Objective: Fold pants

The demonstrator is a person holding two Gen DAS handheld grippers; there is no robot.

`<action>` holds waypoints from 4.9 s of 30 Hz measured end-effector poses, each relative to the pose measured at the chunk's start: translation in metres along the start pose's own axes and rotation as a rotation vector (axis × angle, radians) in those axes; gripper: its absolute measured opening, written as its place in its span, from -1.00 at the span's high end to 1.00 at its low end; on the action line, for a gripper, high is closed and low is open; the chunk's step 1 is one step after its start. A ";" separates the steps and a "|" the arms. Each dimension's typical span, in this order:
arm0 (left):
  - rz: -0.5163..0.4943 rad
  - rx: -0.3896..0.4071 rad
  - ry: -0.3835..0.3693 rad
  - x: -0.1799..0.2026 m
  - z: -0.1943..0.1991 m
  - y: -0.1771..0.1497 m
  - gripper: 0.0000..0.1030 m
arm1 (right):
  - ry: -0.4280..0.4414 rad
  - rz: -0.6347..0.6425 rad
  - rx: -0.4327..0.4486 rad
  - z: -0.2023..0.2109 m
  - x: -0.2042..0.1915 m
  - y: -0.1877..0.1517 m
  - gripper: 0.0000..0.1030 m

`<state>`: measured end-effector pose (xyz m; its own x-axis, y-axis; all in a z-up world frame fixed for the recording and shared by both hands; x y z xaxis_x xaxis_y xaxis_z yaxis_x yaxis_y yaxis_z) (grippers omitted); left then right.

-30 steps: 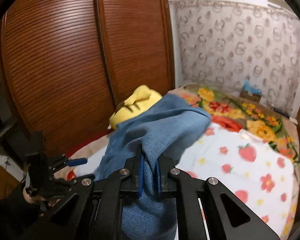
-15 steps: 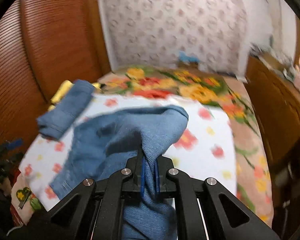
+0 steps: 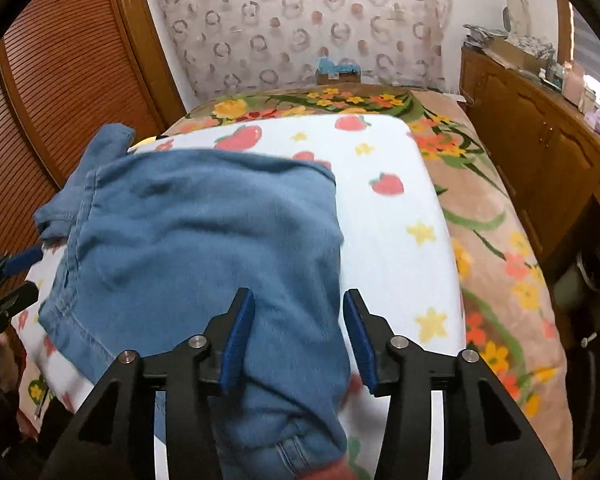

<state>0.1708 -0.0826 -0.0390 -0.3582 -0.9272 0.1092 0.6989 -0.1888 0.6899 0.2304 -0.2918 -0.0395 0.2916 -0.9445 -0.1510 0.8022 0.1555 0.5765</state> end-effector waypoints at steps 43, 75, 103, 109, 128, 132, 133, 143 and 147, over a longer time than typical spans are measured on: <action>-0.037 -0.144 0.025 0.008 -0.037 -0.040 -0.51 | 0.176 0.044 0.129 0.027 -0.036 0.010 0.78; 0.190 0.035 0.185 -0.124 0.087 -0.073 -0.51 | 0.298 0.391 0.024 -0.038 -0.237 0.044 0.18; 0.084 -0.147 0.085 -0.073 0.013 -0.081 -0.51 | 0.062 0.352 0.082 -0.120 -0.173 0.151 0.16; 0.102 -0.139 0.066 -0.072 0.019 -0.083 -0.51 | 0.047 0.372 -0.007 -0.152 -0.187 0.169 0.16; 0.078 -0.041 0.006 -0.088 0.002 0.044 -0.48 | 0.145 0.254 0.041 -0.092 -0.115 0.133 -0.19; 0.092 -0.094 0.002 -0.102 -0.026 0.064 -0.44 | 0.198 0.251 0.020 -0.100 -0.109 0.132 -0.19; 0.093 -0.117 -0.005 -0.104 -0.035 0.067 -0.44 | 0.209 0.249 0.014 -0.100 -0.109 0.131 -0.19; 0.082 -0.116 -0.098 -0.098 -0.031 0.060 0.70 | 0.286 0.259 -0.021 -0.127 -0.114 0.134 -0.20; 0.074 -0.051 -0.065 -0.095 -0.001 0.053 0.70 | 0.343 0.254 -0.014 -0.125 -0.120 0.133 -0.31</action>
<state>0.2422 -0.0053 -0.0139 -0.3430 -0.9165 0.2061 0.7551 -0.1385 0.6408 0.3673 -0.1212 -0.0451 0.6353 -0.7251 -0.2656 0.6890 0.3769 0.6191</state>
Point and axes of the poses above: each gripper's, at about its wrist camera, not at the fingertips, and z roughly against the way its jaws point, x to its right, y to its top, the point moved 4 cm from there along -z, roughly the way its jaws point, and after that the axes turned 9 degrees about -x, right-handed, at the moved point
